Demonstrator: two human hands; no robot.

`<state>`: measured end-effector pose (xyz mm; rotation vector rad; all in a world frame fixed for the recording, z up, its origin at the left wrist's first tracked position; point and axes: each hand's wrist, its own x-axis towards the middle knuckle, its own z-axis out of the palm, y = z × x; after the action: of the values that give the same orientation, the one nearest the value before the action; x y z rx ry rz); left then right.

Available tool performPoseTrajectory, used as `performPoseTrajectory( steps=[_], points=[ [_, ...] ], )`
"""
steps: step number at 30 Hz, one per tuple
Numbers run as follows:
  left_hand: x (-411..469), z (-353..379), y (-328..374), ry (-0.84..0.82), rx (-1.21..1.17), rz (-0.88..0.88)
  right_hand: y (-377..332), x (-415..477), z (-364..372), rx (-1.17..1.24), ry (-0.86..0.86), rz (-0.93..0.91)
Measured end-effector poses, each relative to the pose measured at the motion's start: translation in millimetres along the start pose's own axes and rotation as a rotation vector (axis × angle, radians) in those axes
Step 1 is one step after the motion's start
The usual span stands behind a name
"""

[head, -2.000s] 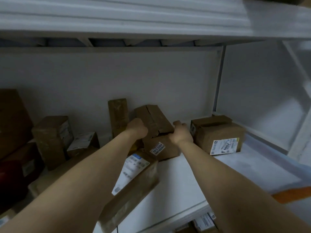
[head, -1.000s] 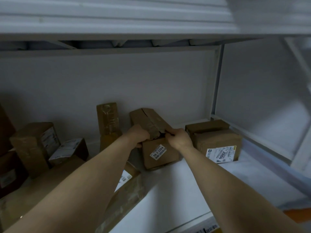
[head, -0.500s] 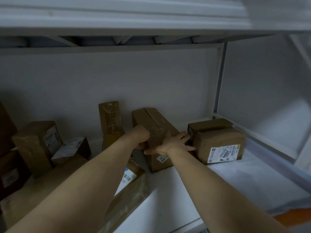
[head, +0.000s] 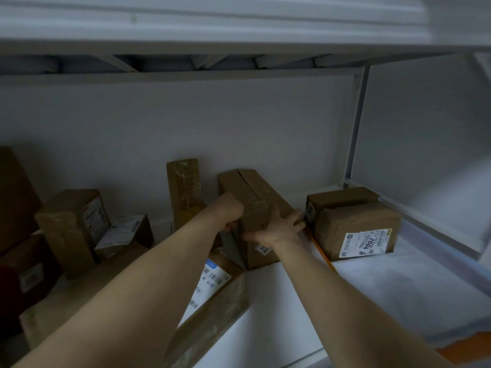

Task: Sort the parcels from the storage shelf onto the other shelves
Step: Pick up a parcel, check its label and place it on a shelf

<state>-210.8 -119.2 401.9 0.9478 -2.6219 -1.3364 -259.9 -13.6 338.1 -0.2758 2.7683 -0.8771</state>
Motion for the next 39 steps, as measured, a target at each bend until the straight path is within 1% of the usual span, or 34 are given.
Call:
performPoseTrajectory(
  steps=[4,9,12,16,20,24,28,32,39],
  points=[
    [-2.4,-6.2,0.5,0.045,-0.021,0.025,-1.7,-7.5,-15.3,0.154,0.042,-0.041],
    [-13.3,-14.8,1.2,0.115,-0.031,0.058,3.5,-27.0,-29.4,0.327,0.134,-0.037],
    [-26.9,-18.3,-0.6,0.128,-0.030,0.085,7.9,-40.3,-34.1,0.437,0.161,0.003],
    [-51.6,-23.2,-9.2,0.085,-0.067,0.156,12.4,-70.8,-36.9,0.753,0.197,0.059],
    [-79.4,-29.1,-20.9,0.031,-0.101,0.214,16.9,-109.8,-37.5,1.062,0.169,0.130],
    [-106.1,-29.3,-30.4,-0.047,-0.166,0.200,23.9,-150.8,-38.6,1.231,0.157,0.149],
    [-135.0,-26.1,-35.5,-0.142,-0.266,0.205,33.5,-178.4,-41.2,1.276,0.175,0.193],
    [-162.8,-23.6,-38.5,-0.192,-0.274,0.233,41.6,-209.8,-48.8,1.310,0.206,0.192],
    [-209.2,-12.0,-38.8,-0.360,-0.355,0.199,62.4,-244.8,-55.3,1.315,0.114,0.130]
  ],
)
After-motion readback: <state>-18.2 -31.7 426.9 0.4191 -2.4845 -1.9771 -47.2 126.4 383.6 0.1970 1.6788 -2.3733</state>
